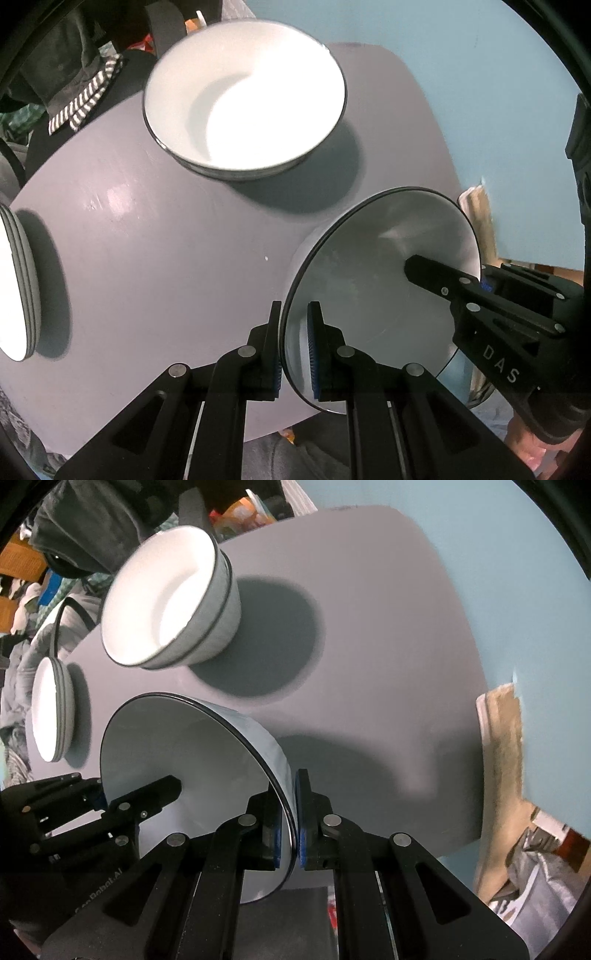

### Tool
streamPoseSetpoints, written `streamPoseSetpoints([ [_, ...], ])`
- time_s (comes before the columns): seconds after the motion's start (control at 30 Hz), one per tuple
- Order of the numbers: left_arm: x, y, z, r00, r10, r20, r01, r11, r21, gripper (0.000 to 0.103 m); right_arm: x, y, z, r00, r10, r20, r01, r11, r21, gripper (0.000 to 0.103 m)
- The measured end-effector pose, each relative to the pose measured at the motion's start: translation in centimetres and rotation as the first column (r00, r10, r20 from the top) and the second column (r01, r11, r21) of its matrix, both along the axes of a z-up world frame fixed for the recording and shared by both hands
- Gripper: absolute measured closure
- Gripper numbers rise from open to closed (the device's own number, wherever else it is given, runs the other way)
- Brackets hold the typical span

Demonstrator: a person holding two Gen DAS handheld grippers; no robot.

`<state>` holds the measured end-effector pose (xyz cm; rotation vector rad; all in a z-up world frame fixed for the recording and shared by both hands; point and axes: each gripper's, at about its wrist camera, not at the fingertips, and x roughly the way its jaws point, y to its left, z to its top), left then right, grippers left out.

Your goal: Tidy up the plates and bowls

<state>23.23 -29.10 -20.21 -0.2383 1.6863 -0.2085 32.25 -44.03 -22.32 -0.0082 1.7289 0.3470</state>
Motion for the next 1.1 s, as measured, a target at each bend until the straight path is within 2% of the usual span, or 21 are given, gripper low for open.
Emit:
streamPoseSetpoints([
  [0.43,1.6,2.9,3.6,0.996,0.018,0.082,-0.019,1.000,0.019,0.092,1.0,0.6,2.4,0.998,0.038,0.059,-0.039,0.999,0.017,0.096],
  [0.77,3.5,4.8,5.3,0.992,0.068,0.104,-0.071,0.997,0.022,0.092,3.0,3.9,4.1,0.993,0.083,0.082,-0.086,0.996,0.024,0.096],
  [1.1,6.5,7.3,5.2,0.986,0.118,0.118,-0.123,0.992,0.035,0.092,5.7,6.9,3.8,0.989,0.119,0.084,-0.122,0.992,0.033,0.096],
])
